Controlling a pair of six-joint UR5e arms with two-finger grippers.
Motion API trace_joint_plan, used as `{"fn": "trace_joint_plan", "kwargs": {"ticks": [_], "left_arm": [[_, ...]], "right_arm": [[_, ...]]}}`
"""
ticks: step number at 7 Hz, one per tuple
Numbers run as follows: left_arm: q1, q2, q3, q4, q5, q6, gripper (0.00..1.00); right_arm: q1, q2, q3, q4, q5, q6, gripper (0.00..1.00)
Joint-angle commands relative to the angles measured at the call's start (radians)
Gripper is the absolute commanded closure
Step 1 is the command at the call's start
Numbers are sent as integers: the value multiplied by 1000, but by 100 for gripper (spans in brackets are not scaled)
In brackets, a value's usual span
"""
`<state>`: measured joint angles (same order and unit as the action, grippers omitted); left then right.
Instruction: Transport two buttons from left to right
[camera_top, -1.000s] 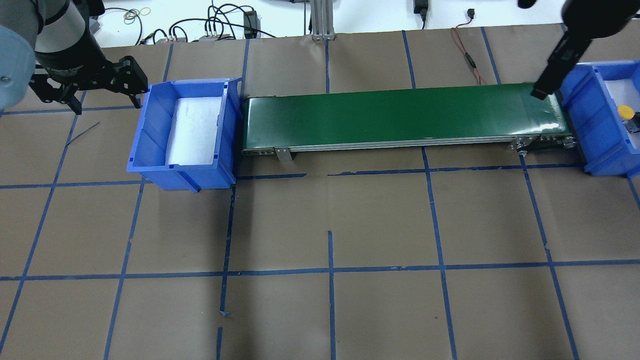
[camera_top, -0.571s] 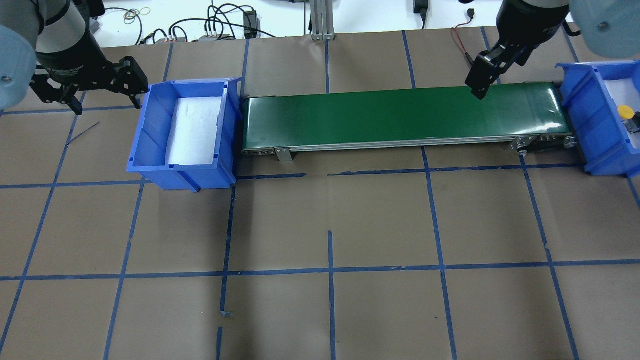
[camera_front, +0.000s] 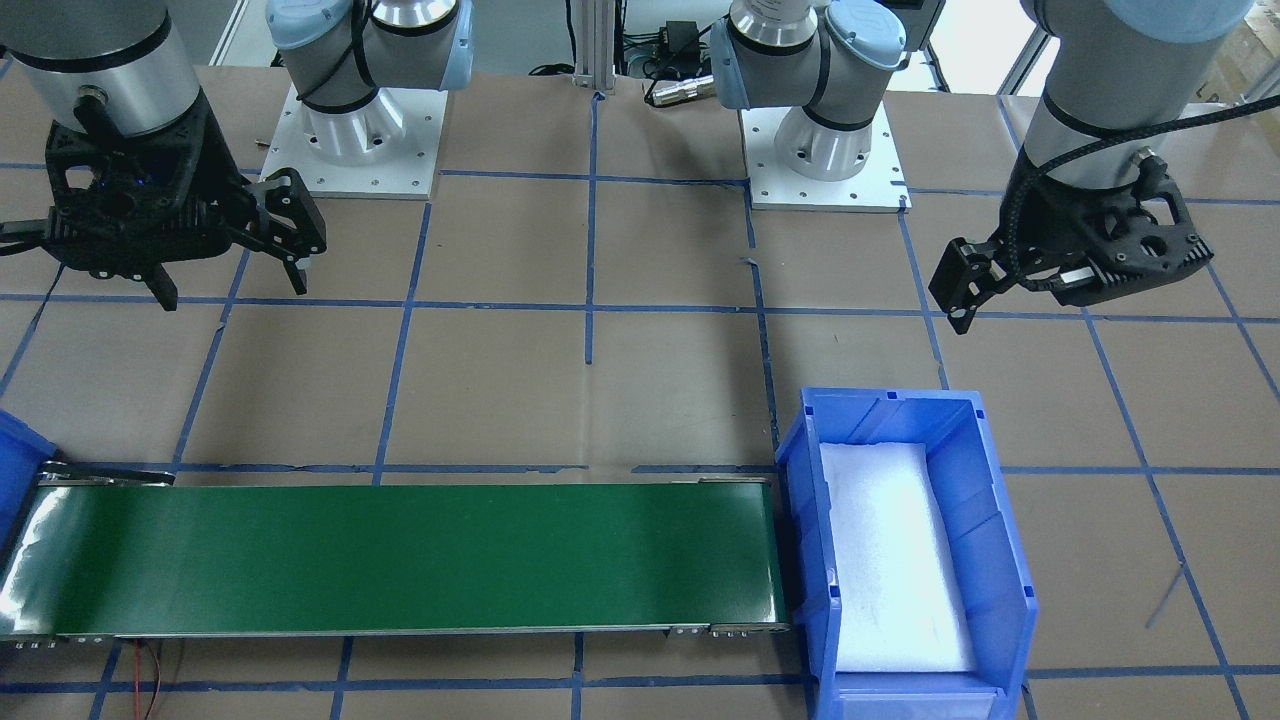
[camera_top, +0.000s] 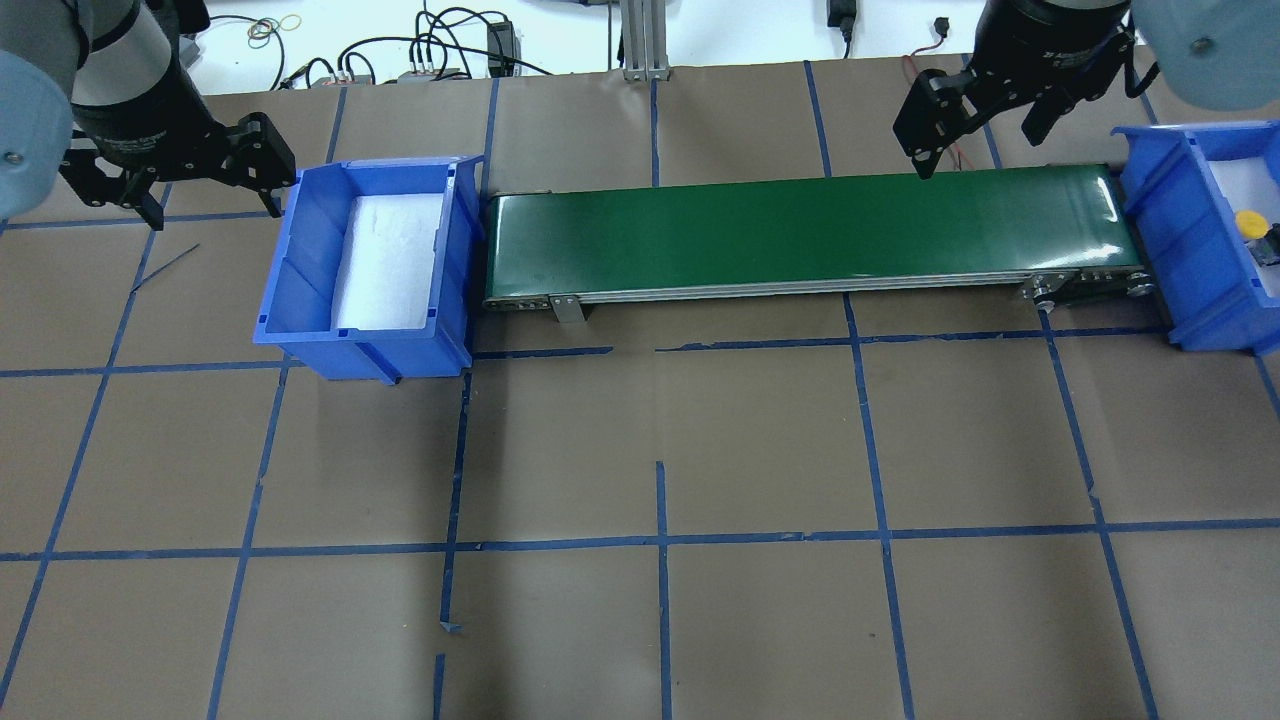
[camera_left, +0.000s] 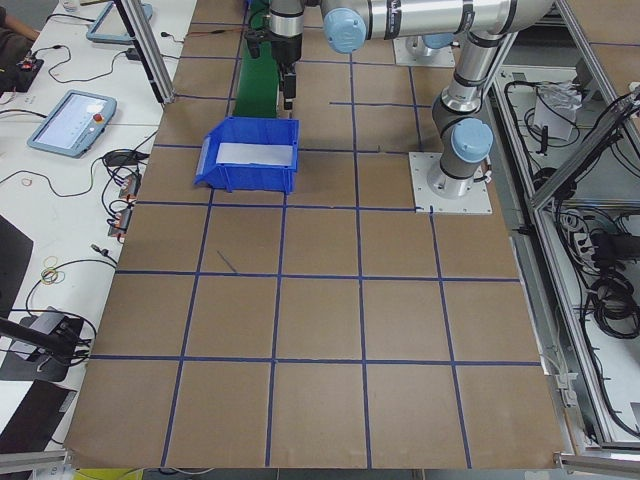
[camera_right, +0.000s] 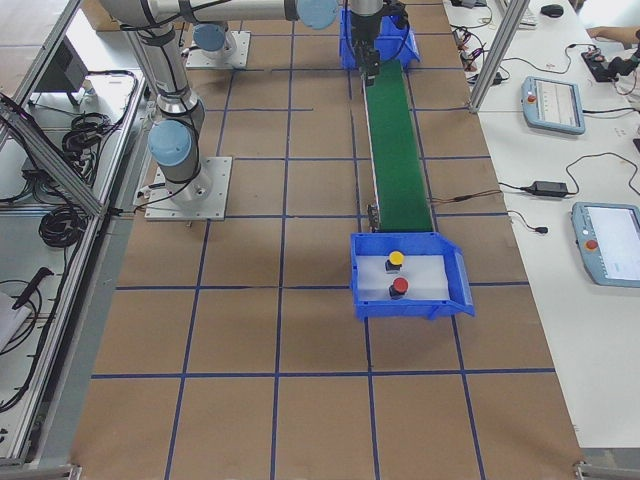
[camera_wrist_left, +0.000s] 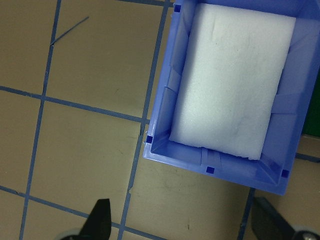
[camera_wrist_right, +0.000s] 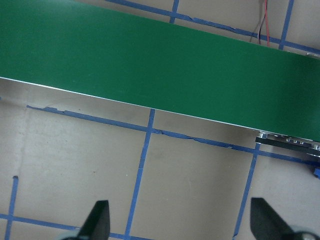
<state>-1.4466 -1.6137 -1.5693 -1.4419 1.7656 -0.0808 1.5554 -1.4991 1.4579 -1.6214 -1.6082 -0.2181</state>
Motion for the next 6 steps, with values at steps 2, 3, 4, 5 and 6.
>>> {"fn": "trace_joint_plan", "kwargs": {"ticks": [2, 3, 4, 5, 6], "left_arm": [[0, -2, 0, 0, 0, -1, 0], [-1, -2, 0, 0, 0, -1, 0], [0, -2, 0, 0, 0, -1, 0], [0, -2, 0, 0, 0, -1, 0], [-1, -2, 0, 0, 0, -1, 0]], "right_arm": [[0, 5, -2, -2, 24, 42, 0], [0, 5, -1, -2, 24, 42, 0], [0, 5, 1, -2, 25, 43, 0], [2, 5, 1, -2, 19, 42, 0], [0, 5, 1, 0, 13, 42, 0]]}}
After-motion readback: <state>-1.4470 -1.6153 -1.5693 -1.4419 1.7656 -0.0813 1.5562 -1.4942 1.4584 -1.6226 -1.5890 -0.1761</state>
